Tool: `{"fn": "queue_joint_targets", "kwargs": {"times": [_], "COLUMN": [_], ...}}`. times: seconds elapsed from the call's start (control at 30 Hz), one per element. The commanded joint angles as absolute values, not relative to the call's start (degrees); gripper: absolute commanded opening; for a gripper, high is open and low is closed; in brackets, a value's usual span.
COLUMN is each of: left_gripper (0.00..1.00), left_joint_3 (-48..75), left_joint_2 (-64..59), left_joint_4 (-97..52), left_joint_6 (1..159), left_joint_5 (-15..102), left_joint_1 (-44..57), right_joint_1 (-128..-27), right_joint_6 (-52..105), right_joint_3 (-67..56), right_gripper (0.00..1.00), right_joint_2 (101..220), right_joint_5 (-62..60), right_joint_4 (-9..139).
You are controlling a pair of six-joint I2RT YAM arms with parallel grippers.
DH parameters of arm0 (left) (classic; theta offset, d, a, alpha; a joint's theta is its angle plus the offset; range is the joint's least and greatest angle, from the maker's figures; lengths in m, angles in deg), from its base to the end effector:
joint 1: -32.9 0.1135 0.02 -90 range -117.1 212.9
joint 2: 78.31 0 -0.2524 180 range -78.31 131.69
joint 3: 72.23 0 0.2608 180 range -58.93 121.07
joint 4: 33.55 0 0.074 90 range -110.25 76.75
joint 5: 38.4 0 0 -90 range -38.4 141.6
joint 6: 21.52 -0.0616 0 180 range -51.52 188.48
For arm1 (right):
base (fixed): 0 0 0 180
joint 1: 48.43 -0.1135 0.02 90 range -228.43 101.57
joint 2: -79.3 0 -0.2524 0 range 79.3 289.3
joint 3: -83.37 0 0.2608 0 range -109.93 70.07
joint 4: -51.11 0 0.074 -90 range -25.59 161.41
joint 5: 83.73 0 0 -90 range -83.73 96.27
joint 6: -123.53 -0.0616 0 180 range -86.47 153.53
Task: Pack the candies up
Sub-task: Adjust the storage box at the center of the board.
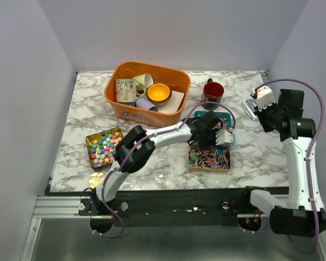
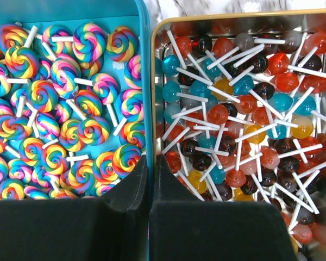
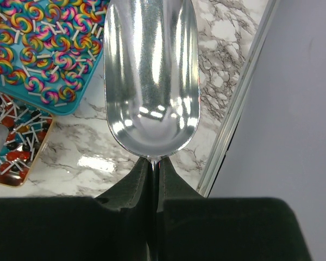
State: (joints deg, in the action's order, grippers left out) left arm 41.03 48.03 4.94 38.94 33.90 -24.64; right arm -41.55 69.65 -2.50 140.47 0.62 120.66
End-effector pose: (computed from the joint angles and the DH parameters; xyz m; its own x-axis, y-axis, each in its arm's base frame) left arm 0.2558 -0.4371 0.1538 0.0805 0.7485 -0.6582 0.9949 -0.0198 0.0992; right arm 0.2302 -0.0217 0.3482 -0.5950 -0.5191 -0.6136 -0.3724 0.8546 -0.3618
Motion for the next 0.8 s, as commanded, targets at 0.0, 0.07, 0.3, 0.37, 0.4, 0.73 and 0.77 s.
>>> {"fn": "queue_joint_targets", "kwargs": {"times": [0.0, 0.07, 0.3, 0.37, 0.4, 0.73, 0.77], "left_gripper": [0.05, 0.06, 0.14, 0.33, 0.38, 0.70, 0.75], "left_joint_3": [43.2, 44.3, 47.4, 47.6, 47.3, 35.5, 32.9], "left_joint_2": [49.0, 49.7, 51.3, 51.1, 50.6, 27.8, 25.8], "left_joint_4": [10.1, 10.2, 9.2, 9.2, 9.2, 11.9, 11.7], "left_joint_6": [26.5, 26.5, 26.8, 27.3, 28.0, 41.9, 42.9], "left_joint_5": [32.7, 32.7, 32.1, 33.0, 33.4, 23.6, 23.6], "left_joint_1": [-23.1, -22.5, -21.9, -21.9, -21.9, -17.1, -15.7], "right_joint_1": [-41.2, -41.1, -41.1, -41.1, -41.1, -41.3, -41.4], "right_joint_6": [70.3, 70.3, 70.0, 70.6, 71.1, 95.2, 100.0], "right_joint_3": [-2.6, -2.8, -4.4, -5.3, -5.4, -6.5, -7.6], "right_gripper": [0.01, 0.01, 0.01, 0.01, 0.01, 0.01, 0.01], "right_joint_2": [139.4, 139.6, 141.2, 141.6, 141.6, 138.7, 139.6], "right_joint_5": [-0.9, -1.1, -2.3, -2.9, -3.7, -17.2, -17.9], "right_joint_4": [121.5, 121.9, 123.3, 124.3, 124.7, 139.2, 142.0]}}
